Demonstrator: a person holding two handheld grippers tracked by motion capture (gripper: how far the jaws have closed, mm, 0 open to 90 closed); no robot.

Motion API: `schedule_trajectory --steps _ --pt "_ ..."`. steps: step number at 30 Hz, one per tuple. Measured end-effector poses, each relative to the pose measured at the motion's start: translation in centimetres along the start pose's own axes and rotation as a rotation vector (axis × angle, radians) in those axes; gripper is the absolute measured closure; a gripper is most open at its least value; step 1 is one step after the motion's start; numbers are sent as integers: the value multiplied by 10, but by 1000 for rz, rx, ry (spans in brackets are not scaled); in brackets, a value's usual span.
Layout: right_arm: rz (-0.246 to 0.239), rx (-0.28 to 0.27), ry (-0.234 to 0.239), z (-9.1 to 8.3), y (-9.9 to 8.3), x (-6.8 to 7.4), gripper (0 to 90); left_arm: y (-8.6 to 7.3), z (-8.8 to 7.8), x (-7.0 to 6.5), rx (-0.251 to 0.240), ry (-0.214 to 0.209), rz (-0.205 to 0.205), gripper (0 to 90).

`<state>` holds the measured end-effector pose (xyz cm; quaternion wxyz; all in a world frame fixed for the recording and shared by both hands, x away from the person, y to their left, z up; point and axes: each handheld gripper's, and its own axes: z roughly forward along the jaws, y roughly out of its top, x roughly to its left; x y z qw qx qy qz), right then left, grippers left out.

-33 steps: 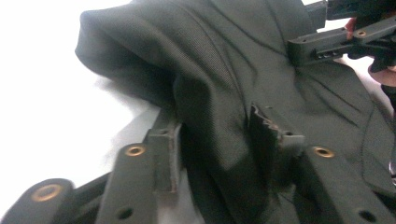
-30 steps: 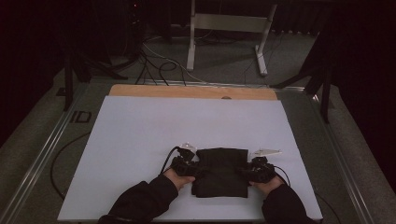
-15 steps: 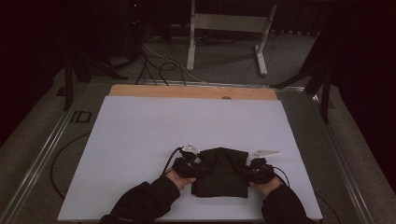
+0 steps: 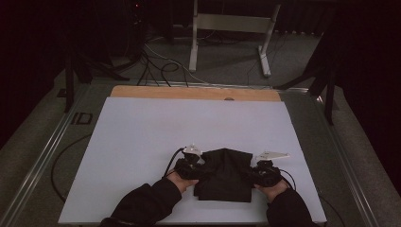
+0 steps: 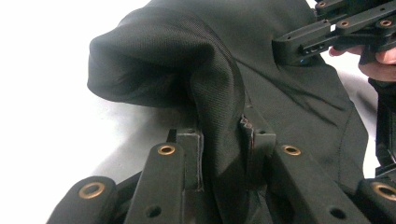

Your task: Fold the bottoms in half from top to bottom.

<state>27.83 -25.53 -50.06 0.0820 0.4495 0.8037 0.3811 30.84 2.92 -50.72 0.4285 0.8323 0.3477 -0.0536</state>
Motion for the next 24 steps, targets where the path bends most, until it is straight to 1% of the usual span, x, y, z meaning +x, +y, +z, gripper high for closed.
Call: schedule_trajectory --steps 1,3,4,5,7,10,11,13,14,17,19,20,22,24 --pt "1 -5 2 -1 0 0 783 0 -1 -1 -5 -3 -4 739" --pt "5 -15 10 -4 2 2 784 2 -4 -3 -8 -5 8 740" --pt "-3 -20 11 -6 2 3 784 3 -5 -3 -12 -7 7 740" --pt "-1 -24 13 -6 3 4 784 4 -7 -4 -18 -11 7 740" --pt "-4 -32 16 -8 4 5 785 6 -10 -5 -24 -7 20 741" --pt "0 -45 20 -10 7 6 785 8 -15 -7 -33 -9 30 741" --pt "-8 -44 20 -10 8 6 786 9 -16 -8 -39 -7 34 741" --pt "2 -55 30 -12 9 7 786 11 -20 -9 -44 -13 37 742" --pt "-5 -57 30 -13 10 7 787 12 -22 -9 -49 -13 38 742" --pt "-2 -74 33 -16 15 9 787 15 -27 -10 -63 -16 43 742" --pt "-12 -83 29 -16 19 10 787 17 -31 -10 -70 -16 49 743" --pt "-10 -85 32 -17 21 10 787 19 -34 -10 -74 -14 52 743" --pt "-11 -95 34 -17 25 12 787 21 -38 -9 -83 -14 47 743" --pt "-26 -102 34 -17 29 14 787 23 -41 -8 -88 -8 50 743"
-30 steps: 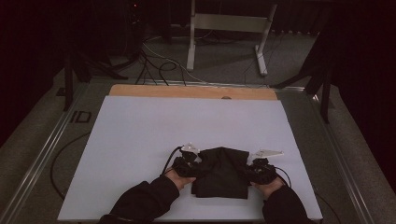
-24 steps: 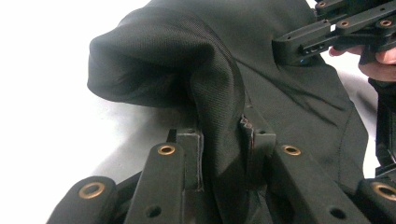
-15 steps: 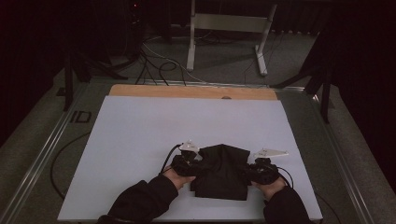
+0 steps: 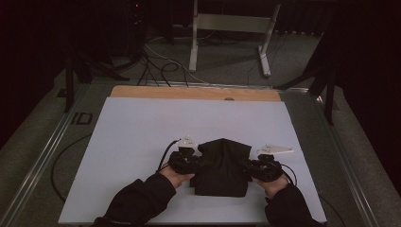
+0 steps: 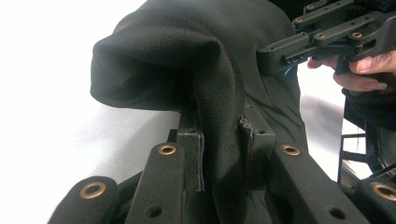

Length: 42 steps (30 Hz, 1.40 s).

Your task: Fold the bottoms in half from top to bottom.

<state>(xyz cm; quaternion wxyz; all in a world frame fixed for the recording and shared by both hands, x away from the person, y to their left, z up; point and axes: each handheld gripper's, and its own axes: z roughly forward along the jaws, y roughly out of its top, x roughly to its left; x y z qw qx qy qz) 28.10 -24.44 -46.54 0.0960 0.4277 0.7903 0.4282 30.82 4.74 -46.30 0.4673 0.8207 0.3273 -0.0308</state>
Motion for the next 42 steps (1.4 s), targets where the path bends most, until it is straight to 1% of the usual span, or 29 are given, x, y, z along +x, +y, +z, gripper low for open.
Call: schedule_trajectory --steps 2,7,10,12,16,25,34,42 --pt "-6 -5 2 0 4 2 787 2 -4 1 -4 1 -2 743" --pt "-21 -14 5 2 13 7 787 6 -14 3 -12 16 9 743" --pt "-37 -24 5 4 20 10 787 8 -21 5 -23 22 7 743" --pt "-37 -30 9 5 24 11 787 9 -25 7 -32 25 6 743" --pt "-46 -33 12 10 33 14 787 11 -32 10 -44 30 -3 743" --pt "-70 -43 26 21 54 19 787 15 -51 18 -68 58 -4 743" --pt "-104 -55 32 35 80 27 786 21 -72 32 -99 93 -17 743" --pt "-127 -55 29 48 100 35 786 27 -85 44 -108 120 -18 743"
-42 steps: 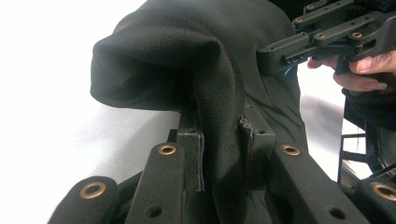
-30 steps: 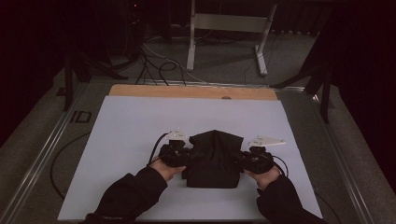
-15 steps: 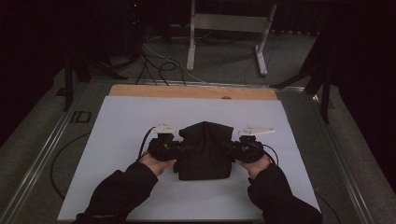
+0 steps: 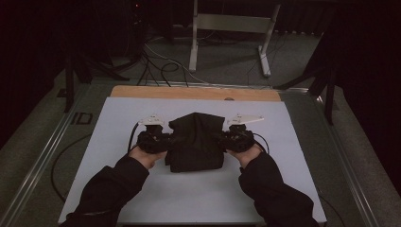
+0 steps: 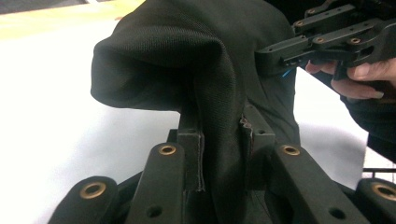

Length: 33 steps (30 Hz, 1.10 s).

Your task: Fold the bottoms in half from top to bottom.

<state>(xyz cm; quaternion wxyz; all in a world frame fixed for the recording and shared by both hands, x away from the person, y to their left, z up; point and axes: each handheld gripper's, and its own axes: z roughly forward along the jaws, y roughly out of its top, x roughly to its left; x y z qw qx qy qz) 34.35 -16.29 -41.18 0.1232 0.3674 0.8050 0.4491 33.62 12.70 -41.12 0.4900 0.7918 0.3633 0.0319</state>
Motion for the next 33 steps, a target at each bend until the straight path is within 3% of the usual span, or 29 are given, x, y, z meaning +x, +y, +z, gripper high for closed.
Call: schedule_trajectory --steps 14,33 --pt "-21 3 -9 16 27 0 786 8 -5 19 -19 15 -12 743" --pt "17 50 -44 35 18 -17 786 9 22 39 27 1 -19 742"
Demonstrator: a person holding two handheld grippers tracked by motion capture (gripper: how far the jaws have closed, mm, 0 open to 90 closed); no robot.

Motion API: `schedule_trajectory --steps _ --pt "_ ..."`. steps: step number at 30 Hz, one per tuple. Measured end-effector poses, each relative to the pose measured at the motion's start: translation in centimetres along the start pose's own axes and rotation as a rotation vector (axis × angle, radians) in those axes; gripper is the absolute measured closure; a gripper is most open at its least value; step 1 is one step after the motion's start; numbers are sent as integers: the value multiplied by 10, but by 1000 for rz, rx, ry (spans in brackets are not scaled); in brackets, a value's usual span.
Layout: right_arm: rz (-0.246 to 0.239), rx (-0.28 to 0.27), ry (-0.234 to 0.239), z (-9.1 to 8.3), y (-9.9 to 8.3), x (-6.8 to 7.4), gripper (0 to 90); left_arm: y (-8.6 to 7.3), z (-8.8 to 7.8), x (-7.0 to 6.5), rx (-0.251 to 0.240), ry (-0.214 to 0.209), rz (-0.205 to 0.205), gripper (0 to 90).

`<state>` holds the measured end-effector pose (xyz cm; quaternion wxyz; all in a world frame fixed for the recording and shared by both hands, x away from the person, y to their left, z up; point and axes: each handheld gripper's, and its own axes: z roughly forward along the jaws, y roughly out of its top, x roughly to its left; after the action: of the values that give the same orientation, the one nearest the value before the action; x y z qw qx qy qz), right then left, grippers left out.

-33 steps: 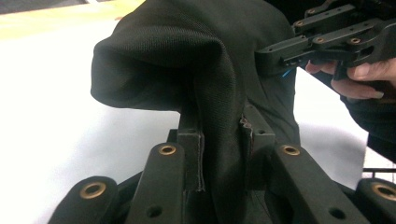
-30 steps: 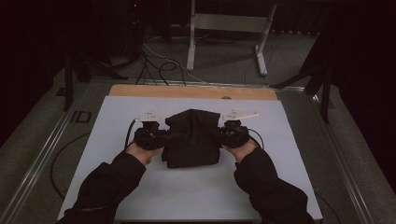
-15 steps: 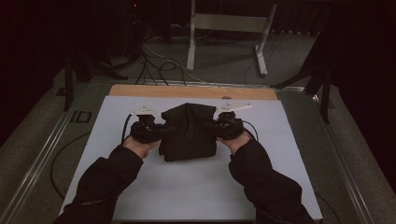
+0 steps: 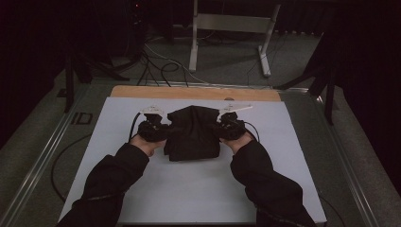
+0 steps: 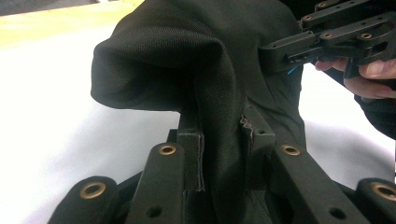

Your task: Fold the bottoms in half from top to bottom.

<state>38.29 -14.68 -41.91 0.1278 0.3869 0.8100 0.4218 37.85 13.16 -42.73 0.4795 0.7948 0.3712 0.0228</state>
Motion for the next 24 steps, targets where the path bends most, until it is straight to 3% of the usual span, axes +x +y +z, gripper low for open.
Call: schedule_trajectory --steps 11,24 --pt "27 40 -14 21 -7 -7 785 -6 16 20 48 -9 -30 741" --pt "44 72 -38 37 -11 -17 785 -12 32 37 69 7 -60 741"
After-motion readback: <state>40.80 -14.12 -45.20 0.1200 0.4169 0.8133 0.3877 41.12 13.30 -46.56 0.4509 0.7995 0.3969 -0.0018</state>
